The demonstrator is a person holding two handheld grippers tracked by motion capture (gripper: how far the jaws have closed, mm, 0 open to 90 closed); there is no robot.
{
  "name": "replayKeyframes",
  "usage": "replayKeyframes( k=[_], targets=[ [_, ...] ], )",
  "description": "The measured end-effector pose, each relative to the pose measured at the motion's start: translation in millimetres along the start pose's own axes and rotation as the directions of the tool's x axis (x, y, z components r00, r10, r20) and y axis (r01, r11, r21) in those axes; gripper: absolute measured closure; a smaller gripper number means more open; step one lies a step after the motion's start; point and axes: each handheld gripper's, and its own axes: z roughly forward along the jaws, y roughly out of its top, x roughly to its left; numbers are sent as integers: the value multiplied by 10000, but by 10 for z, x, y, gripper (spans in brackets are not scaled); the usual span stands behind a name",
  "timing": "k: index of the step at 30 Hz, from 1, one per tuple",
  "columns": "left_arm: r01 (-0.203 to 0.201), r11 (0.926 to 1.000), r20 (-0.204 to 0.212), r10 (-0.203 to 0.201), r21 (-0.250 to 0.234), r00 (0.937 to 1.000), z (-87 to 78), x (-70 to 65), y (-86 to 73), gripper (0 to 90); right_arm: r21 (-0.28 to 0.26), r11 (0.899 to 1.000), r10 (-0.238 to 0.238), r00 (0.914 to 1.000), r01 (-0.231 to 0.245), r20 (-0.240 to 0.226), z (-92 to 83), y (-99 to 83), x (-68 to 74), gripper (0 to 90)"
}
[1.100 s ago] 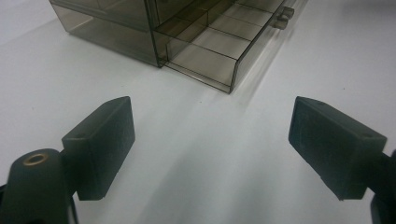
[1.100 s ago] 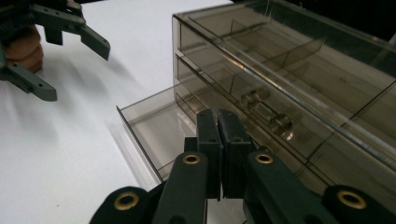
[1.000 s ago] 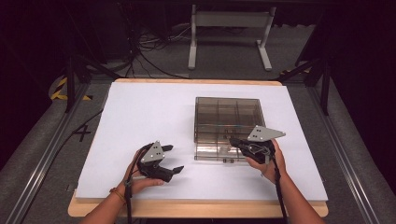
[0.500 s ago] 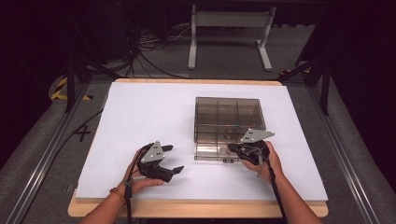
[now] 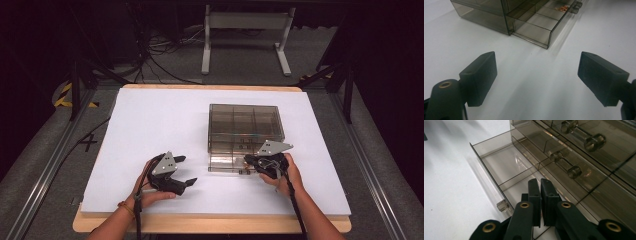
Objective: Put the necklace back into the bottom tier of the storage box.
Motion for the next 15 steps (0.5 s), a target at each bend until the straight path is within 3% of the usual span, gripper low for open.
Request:
replayKeyframes(
  k=[15],
  targets=[
    [67, 9997, -31, -66, 235, 10000, 21, 4, 9, 205, -523, 9981, -314, 9994, 319, 108, -299, -16, 16, 878]
  ],
)
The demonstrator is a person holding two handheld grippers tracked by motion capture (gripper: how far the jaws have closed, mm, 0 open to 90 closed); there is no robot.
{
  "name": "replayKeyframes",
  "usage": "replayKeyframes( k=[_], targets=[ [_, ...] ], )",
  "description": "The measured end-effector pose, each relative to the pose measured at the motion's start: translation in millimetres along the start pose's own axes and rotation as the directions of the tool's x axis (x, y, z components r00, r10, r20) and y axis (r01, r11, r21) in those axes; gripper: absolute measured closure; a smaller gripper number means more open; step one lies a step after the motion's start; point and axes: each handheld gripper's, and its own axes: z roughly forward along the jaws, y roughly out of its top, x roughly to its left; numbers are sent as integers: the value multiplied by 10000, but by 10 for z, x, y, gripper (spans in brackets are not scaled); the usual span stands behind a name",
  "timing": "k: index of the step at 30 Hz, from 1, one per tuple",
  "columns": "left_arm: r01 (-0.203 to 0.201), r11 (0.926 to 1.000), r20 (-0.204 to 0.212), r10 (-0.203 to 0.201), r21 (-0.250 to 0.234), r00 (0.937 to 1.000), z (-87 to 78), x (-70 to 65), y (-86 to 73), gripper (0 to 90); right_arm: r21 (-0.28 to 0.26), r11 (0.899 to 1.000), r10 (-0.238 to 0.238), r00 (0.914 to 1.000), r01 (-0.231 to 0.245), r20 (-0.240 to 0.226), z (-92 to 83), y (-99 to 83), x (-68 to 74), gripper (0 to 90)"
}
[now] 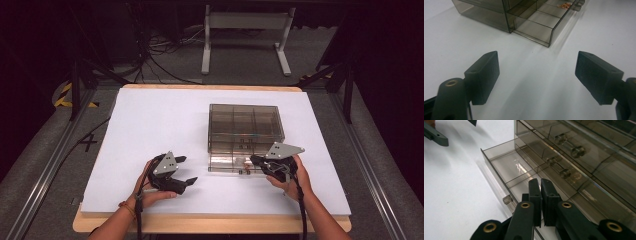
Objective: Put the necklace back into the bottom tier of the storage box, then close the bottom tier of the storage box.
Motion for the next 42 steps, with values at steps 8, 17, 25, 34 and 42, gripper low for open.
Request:
replayKeyframes(
  k=[8, 17, 25, 34, 42],
  targets=[
    [178, 9998, -37, -179, -118, 9998, -9, 12, -7, 203, -524, 9985, 188, 9992, -170, 347, -172, -23, -109, 883],
    [498, 9973, -170, -508, -540, 9986, -45, 35, -32, 204, -1162, 9928, 333, 9984, -278, 462, -293, 14, -211, 882],
    [257, 9984, -450, -280, -505, 9986, -38, 2, -32, 218, -1681, 9855, 374, 9968, -249, 712, -427, 78, -350, 882],
    [309, 9976, -467, -339, -619, 9983, -50, 5, -38, 215, -1953, 9801, 561, 9938, -365, 961, -518, 120, -445, 881],
    [100, 9990, -595, -125, -425, 9981, -34, -23, -25, 230, -2068, 9779, 617, 9871, -302, 1479, -581, 137, -525, 879]
  ],
)
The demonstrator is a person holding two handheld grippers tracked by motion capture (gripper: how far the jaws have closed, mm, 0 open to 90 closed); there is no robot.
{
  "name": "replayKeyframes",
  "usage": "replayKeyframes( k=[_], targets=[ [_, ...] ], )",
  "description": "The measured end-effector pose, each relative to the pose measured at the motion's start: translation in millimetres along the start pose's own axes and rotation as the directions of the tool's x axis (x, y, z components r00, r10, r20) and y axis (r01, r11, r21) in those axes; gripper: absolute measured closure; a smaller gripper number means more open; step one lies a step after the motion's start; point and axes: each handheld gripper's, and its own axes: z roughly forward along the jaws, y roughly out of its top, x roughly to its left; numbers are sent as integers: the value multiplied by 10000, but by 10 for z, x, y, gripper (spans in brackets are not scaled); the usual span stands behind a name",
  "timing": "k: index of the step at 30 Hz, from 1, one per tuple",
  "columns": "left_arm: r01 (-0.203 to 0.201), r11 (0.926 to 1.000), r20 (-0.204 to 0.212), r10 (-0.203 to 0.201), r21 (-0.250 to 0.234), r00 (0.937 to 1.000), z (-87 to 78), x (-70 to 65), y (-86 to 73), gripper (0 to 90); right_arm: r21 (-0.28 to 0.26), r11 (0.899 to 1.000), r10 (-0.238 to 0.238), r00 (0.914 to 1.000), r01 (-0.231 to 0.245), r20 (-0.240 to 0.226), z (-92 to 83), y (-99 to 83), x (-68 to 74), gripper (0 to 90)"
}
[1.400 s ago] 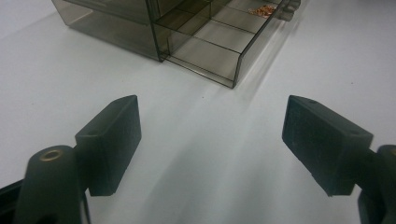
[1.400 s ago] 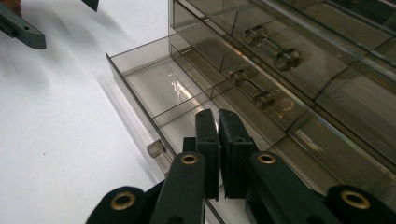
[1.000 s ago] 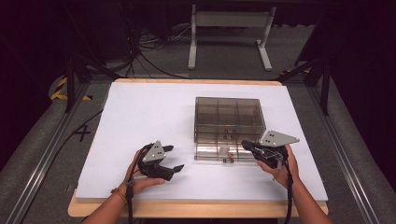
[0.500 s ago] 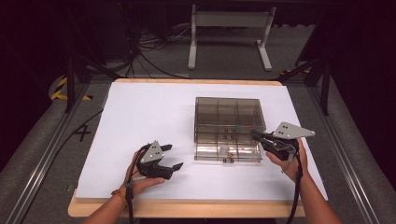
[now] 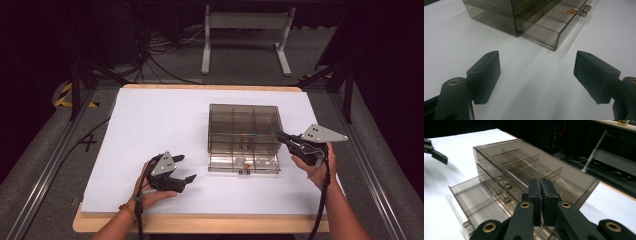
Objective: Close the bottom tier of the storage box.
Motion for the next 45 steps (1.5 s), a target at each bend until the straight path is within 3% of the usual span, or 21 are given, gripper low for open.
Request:
replayKeyframes(
  k=[4, 6, 8, 17, 22, 32, 45],
  targets=[
    [-57, 9998, -9, 57, 176, 10000, 14, -2, 11, 273, -32, 10000, 69, 9999, -69, 139, -8, -2, -29, 880],
    [-52, 9995, -7, 52, 308, 10000, 20, -10, 22, 345, -37, 10000, 22, 9996, -21, 274, -20, -4, -42, 880],
    [-47, 9993, 266, 37, 378, 9996, 22, -29, 35, 391, -50, 10000, 14, 9995, -13, 311, -23, -5, -48, 880],
    [-1244, 9879, 810, 1170, 924, 9898, 117, -298, 271, 717, 300, 9995, -98, 9980, 80, 623, 11, 27, -78, 882],
    [-1550, 9823, 1054, 1439, 1054, 9840, 291, -404, 343, 809, 647, 9979, -130, 9967, 78, 803, 62, -3, -111, 883],
    [-1695, 9772, 941, 1582, 1277, 9829, 521, -497, 447, 895, 1074, 9942, -58, 9940, -60, 1091, 122, -89, -147, 885],
    [-1802, 9687, 851, 1677, 1706, 9822, 806, -571, 550, 897, 1301, 9915, -138, 9891, -55, 1465, 194, -97, -138, 899]
  ],
)
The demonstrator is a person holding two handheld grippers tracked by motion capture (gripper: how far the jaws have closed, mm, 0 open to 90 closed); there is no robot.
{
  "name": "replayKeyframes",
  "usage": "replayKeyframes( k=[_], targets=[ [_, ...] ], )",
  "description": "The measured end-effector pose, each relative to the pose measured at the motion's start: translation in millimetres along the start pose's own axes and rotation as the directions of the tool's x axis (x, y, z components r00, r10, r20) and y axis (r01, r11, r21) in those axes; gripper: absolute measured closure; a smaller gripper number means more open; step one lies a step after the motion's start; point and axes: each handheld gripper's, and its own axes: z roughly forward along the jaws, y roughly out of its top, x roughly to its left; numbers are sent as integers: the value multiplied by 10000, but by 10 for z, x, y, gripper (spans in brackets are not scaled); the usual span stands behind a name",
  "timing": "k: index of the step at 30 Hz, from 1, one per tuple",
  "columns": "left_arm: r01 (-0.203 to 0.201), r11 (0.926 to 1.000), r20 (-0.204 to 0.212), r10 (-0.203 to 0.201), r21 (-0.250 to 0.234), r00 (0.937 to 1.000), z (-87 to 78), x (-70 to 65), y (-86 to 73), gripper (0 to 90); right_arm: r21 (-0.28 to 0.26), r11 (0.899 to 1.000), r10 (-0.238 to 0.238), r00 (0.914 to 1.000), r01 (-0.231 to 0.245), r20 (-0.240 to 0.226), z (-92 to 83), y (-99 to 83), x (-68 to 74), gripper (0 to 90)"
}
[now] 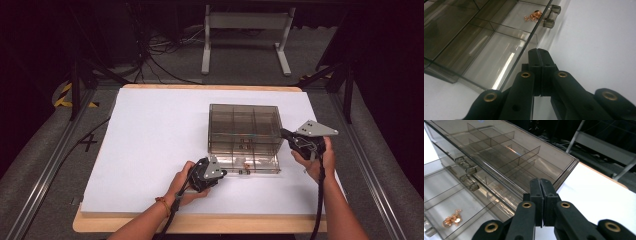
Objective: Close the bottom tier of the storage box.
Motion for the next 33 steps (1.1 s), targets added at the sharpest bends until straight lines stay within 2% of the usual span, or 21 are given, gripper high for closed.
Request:
replayKeyframes(
  k=[4, 16, 20, 21, 22, 27, 33],
  targets=[
    [-90, 10000, -102, 90, -8, 9999, 34, 10, 32, 897, -31, 10000, 70, 9999, -70, 128, 0, -7, 21, 900],
    [-163, 9999, 64, 163, 48, 9998, 153, 21, 104, 896, -223, 9992, 343, 9994, -342, 58, -3, -36, 11, 900],
    [-364, 9993, -44, 364, 55, 9993, 204, 11, 132, 896, -275, 9987, 422, 9991, -421, 60, -2, -43, 12, 900],
    [-365, 9993, -114, 366, 99, 9993, 220, 26, 135, 895, -279, 9986, 450, 9990, -449, 55, -2, -44, 10, 900],
    [-163, 9998, -75, 164, 66, 9998, 238, 41, 135, 895, -297, 9984, 480, 9988, -479, 15, -3, -47, 3, 900],
    [-314, 9995, -264, 316, 75, 9992, 259, 88, 169, 895, -350, 9976, 587, 9981, -593, -159, -3, -58, -21, 900],
    [-206, 9996, -584, 215, 168, 9981, 293, 190, 198, 895, -369, 9974, 614, 9979, -621, -186, -2, -59, -24, 900]
  ],
)
